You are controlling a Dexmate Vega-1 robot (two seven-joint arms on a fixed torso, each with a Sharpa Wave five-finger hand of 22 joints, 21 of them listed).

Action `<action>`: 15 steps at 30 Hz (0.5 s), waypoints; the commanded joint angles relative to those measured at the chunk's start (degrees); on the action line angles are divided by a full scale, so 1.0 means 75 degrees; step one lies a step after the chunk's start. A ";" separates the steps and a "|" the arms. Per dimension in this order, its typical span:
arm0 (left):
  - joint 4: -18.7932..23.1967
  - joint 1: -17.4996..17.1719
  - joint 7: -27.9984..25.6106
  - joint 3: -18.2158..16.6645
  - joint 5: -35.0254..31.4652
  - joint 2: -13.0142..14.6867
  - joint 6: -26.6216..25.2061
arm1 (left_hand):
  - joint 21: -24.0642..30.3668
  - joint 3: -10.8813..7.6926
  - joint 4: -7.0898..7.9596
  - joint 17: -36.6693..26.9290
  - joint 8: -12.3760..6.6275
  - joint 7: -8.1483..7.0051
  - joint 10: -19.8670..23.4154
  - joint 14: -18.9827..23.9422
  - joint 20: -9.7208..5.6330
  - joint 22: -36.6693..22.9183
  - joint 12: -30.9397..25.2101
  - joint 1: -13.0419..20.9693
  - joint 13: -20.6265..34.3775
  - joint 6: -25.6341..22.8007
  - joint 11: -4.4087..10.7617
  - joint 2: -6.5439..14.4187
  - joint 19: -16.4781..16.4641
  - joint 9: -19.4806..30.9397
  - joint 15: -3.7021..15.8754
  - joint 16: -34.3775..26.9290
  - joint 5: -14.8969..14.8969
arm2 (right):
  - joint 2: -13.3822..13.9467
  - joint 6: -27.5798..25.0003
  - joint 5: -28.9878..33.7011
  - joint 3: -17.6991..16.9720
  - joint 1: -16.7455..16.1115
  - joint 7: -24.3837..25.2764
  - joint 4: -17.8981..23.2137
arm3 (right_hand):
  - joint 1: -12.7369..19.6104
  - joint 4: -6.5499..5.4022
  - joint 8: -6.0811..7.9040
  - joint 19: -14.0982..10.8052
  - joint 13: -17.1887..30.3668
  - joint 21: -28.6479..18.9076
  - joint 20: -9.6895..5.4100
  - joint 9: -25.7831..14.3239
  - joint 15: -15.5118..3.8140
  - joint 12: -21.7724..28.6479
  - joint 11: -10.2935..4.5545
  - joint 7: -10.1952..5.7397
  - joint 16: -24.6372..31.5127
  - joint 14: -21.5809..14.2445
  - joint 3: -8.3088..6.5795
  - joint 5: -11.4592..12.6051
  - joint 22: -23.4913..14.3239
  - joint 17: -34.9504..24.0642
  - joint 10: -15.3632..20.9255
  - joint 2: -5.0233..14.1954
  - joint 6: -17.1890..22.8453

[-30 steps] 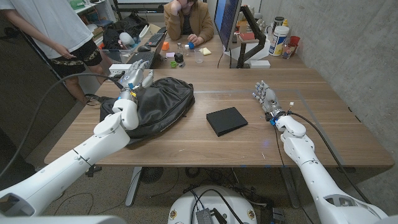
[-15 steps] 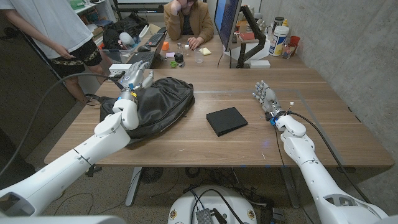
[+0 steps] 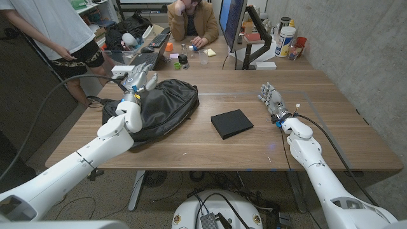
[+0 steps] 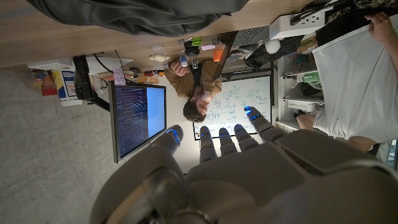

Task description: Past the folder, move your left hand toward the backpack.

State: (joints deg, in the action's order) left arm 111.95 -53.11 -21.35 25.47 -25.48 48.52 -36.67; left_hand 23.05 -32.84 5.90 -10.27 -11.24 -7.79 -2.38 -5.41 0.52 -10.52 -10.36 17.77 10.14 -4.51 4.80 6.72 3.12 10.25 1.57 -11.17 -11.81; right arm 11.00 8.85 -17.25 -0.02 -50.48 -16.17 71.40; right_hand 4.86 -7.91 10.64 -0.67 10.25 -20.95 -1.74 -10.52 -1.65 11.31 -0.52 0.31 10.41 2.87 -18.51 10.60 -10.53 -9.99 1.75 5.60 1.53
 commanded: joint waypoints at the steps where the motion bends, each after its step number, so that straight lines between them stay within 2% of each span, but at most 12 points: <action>1: -0.0014 0.0059 0.0094 0.0103 -0.0057 0.0024 -0.0139 | -0.0022 0.0030 0.0014 -0.0011 0.0002 -0.0031 0.0052 0.0012 0.0030 -0.0042 -0.0013 0.0068 0.0022 -0.0057 0.0038 -0.0008 -0.0021 0.0024 -0.0050 -0.0043 0.0025 | -0.0012 0.0050 -0.0001 -0.0008 0.0035 -0.0027 -0.0082 | 0.0079 -0.0001 0.0043 -0.0070 0.0019 0.0048 -0.0358 -0.0015 0.0073 0.0054 0.0025 -0.0012 0.0029 0.0034 0.0012 0.0055 -0.0011 -0.0019 0.0063 0.0491 0.0069; 15: -0.0028 0.0037 0.0123 0.0112 -0.0016 0.0048 -0.0232 | -0.0074 0.0062 0.0033 -0.0013 0.0015 -0.0031 0.0047 0.0008 0.0039 -0.0045 -0.0009 0.0103 0.0023 -0.0065 0.0036 0.0004 -0.0017 0.0025 -0.0042 -0.0042 0.0025 | -0.0021 0.0039 0.0008 -0.0002 0.0029 -0.0027 -0.0078 | 0.0080 -0.0001 0.0041 -0.0080 0.0019 0.0061 -0.0361 -0.0015 0.0072 0.0055 0.0017 -0.0018 0.0029 0.0031 0.0014 0.0056 -0.0012 -0.0019 0.0067 0.0492 0.0068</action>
State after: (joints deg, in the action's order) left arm 111.89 -52.82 -20.69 26.16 -25.79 48.74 -37.90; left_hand 22.66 -32.61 6.15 -10.27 -11.24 -7.99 -2.38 -5.41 0.52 -10.52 -10.36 17.76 10.14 -4.72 4.80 6.72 3.11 10.24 1.57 -11.17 -11.81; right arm 10.92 9.19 -17.25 -0.05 -50.20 -16.39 70.76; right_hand 4.86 -7.90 10.64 -0.98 10.25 -20.50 -2.06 -10.52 -1.65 11.31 -0.52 0.31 10.41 2.87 -18.51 10.60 -10.53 -9.99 1.74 5.61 1.53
